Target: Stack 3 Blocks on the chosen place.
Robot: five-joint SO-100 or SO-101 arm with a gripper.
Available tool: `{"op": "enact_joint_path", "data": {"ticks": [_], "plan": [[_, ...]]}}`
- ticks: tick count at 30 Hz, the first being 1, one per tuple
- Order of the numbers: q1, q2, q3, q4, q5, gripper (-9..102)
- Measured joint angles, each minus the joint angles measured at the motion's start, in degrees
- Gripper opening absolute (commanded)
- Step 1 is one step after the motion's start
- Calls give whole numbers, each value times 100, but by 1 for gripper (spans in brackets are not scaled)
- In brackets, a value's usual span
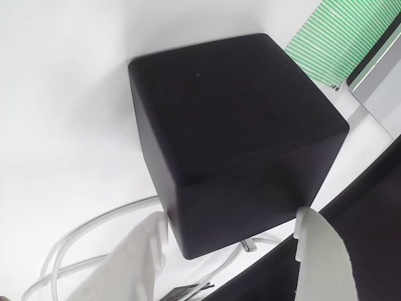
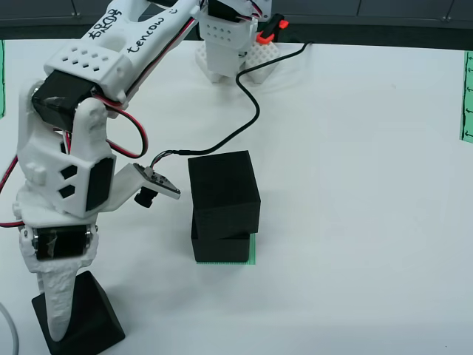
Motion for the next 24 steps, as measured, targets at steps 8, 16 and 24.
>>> {"op": "enact_joint_path", "data": {"ticks": [8, 16, 24], "plan": [[62, 0, 0, 0, -9, 28], [105, -18, 18, 53, -44, 34], [105, -26, 18, 97, -79, 34]]}}
